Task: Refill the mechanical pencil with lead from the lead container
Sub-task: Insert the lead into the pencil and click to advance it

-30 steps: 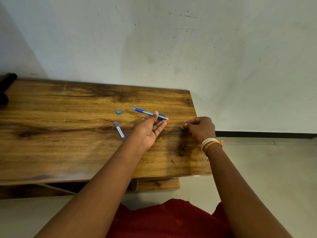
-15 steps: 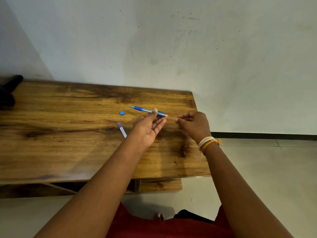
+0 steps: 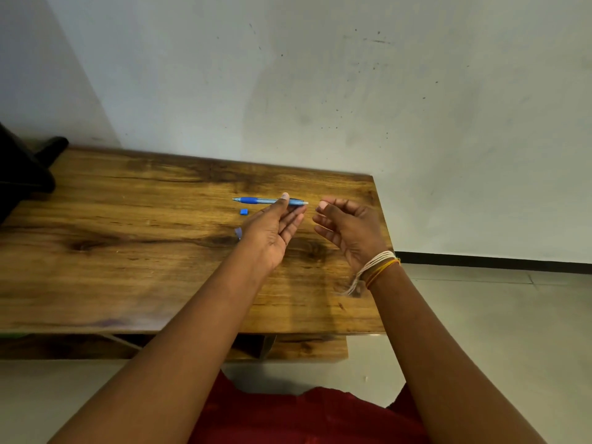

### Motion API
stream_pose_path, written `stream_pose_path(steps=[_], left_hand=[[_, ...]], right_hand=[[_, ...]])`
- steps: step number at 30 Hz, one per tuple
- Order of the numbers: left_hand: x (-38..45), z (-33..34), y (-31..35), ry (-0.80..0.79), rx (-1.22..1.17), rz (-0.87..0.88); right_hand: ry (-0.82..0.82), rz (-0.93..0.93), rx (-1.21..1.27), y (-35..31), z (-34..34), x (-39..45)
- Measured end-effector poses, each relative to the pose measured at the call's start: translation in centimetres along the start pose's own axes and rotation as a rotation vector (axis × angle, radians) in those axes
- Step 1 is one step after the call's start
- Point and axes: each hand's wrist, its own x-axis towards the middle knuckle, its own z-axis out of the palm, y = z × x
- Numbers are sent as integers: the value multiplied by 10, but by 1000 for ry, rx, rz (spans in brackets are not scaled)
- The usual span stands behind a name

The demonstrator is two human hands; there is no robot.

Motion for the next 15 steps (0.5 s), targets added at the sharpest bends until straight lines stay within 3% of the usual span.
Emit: stream_pose_path(steps=[6, 15], left_hand=[[0, -4, 7, 3, -3, 27], [-2, -5, 9, -1, 24, 31]], right_hand=[[-79, -32, -30, 2, 10, -1], [-5, -84, 32, 3, 12, -1]])
